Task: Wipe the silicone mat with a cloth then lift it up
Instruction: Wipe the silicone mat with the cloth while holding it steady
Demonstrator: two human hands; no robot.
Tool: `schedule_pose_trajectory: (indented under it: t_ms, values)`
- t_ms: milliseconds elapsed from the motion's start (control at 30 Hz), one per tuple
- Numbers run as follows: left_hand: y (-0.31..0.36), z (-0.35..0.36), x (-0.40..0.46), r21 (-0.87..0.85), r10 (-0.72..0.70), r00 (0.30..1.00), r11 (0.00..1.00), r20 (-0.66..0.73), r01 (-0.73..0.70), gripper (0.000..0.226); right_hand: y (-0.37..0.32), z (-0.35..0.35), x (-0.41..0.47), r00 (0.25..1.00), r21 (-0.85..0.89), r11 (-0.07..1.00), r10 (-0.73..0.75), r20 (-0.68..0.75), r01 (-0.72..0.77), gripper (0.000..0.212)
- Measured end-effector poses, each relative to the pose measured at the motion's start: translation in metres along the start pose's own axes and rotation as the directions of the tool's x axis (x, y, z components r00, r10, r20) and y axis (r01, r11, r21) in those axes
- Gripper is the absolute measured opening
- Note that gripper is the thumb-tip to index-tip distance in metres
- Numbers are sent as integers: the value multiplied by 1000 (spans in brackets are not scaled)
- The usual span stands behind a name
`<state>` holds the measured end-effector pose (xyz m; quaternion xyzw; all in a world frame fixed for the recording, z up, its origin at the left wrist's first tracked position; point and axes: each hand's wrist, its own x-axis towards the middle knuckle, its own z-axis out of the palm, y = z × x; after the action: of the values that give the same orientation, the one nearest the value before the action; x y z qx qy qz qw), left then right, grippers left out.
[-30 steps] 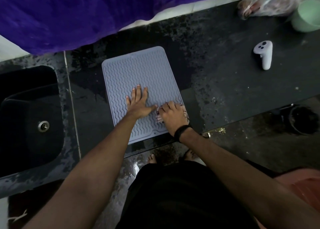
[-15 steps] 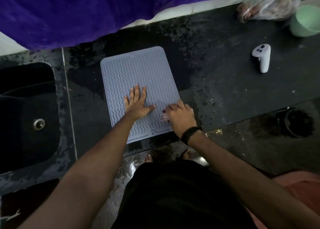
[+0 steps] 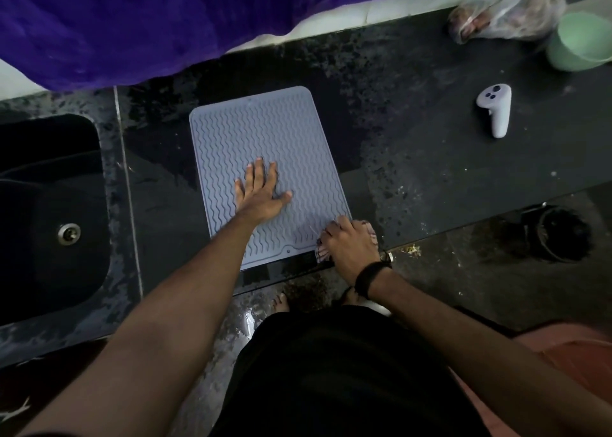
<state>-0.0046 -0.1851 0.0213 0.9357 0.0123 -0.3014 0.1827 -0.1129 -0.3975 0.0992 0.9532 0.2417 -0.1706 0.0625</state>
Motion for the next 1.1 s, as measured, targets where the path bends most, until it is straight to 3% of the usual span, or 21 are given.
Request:
schedule_pose_trajectory:
  t_ms: [167,300,567,667,800,933,1100]
  values:
    - [1,2,-2,19,7,1000,1000,-19,-6,86,-9,-23,37,996,84,995,53,-73,-47,35]
    - [1,1,-3,27,6,1000,1000,-23,-6,85,-30,-19,57,999,34,999,27,-33,-26,39]
    - [2,-1,-5,-3,10,1000,1000,-15,-10,85,-9,5,-7,999,4,999,-35,33,35,40]
    - [1,0,-6,-2,20,1000,1000,-25,-20,85,9,-6,-8,998,9,998,57,22,-57,33]
    - [2,1,-5,-3,22,999,1000,-34,-22,85,32,-27,31,976,83,980,191,-103,-183,34]
    - [2,1,-6,5,7,1000,1000,-30,-7,85,30,-25,65,981,62,981,187,-50,-184,38]
    - [3,1,-6,-1,5,999,1000,-38,-5,84,25,-2,32,984,36,986,168,-56,-166,36]
